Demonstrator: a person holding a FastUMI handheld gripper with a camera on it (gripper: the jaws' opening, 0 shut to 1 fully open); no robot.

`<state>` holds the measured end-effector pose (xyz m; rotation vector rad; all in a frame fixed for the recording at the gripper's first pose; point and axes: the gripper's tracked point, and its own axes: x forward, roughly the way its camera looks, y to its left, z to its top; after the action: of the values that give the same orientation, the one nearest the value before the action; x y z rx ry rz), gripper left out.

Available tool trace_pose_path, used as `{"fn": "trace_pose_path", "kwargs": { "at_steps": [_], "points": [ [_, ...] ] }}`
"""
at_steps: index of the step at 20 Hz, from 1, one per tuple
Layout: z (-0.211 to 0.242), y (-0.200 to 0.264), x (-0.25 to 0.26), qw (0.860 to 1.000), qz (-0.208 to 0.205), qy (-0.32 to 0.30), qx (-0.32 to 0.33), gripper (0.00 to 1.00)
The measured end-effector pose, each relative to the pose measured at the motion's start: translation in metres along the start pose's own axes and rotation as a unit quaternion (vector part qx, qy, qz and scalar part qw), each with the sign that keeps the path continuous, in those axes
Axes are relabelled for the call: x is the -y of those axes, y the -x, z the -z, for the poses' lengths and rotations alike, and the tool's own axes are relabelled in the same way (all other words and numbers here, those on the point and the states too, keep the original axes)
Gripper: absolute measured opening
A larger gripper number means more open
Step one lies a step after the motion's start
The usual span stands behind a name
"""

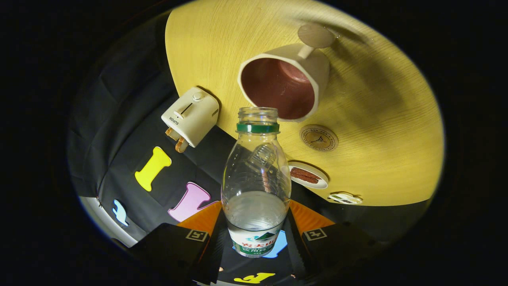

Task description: Take the bottle from table, then pour the juice into the cup, finally place the bottle on the coaster

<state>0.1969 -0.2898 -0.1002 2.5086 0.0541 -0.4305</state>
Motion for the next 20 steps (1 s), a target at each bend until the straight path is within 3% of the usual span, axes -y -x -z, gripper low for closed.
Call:
{"fn": "trace_pose_path", "kwargs": {
  "at_steps": [6, 12, 16, 20],
  "points": [
    [0.001, 0.001, 0.014, 0.999, 0.011, 0.045, 0.005, 0.72],
    [0.004, 0.008, 0.034, 0.982, 0.033, 0.186, 0.012, 0.72],
    [0.006, 0.022, 0.037, 0.945, 0.033, 0.324, 0.017, 0.72],
    [0.021, 0.040, 0.037, 0.880, 0.021, 0.475, 0.013, 0.72]
  ]
}}
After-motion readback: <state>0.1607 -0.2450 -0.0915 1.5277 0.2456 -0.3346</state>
